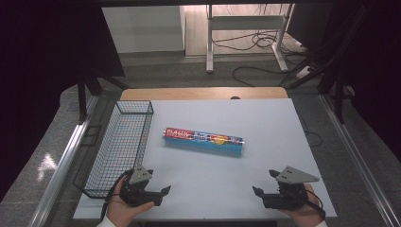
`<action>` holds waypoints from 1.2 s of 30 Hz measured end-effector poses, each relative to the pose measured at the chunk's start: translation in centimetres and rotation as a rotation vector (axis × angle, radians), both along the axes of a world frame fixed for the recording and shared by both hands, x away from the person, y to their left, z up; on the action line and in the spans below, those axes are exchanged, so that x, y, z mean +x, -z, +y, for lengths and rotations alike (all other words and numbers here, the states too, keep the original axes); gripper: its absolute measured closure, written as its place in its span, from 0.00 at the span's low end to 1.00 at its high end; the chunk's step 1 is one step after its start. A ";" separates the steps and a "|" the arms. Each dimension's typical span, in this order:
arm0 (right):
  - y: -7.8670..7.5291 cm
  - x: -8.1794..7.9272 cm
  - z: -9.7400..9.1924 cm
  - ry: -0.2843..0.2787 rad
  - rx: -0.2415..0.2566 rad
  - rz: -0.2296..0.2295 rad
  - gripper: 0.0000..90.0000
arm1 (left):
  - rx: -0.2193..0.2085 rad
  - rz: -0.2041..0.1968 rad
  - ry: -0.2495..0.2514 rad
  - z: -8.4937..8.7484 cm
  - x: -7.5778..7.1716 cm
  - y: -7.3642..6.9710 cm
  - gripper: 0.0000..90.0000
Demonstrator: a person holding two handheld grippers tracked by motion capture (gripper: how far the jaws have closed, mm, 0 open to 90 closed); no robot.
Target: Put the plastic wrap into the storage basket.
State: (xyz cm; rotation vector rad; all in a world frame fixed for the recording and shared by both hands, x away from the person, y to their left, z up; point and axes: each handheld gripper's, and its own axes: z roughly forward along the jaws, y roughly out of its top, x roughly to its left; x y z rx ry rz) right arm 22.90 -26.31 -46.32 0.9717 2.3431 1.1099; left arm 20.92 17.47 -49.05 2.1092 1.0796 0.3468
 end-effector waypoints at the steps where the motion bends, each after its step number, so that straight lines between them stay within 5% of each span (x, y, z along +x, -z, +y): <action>1: 0.0 0.0 0.0 0.002 -0.005 0.001 0.21 | 0.001 0.000 0.002 0.0 0.0 0.0 0.17; 28: 0.1 0.1 -0.7 0.012 -0.026 0.013 0.21 | 0.057 -0.027 0.132 -2.5 0.7 -1.6 0.19; 36: 0.1 0.2 -0.9 0.013 -0.033 0.016 0.21 | 0.041 -0.026 0.173 -3.4 2.5 -3.7 0.21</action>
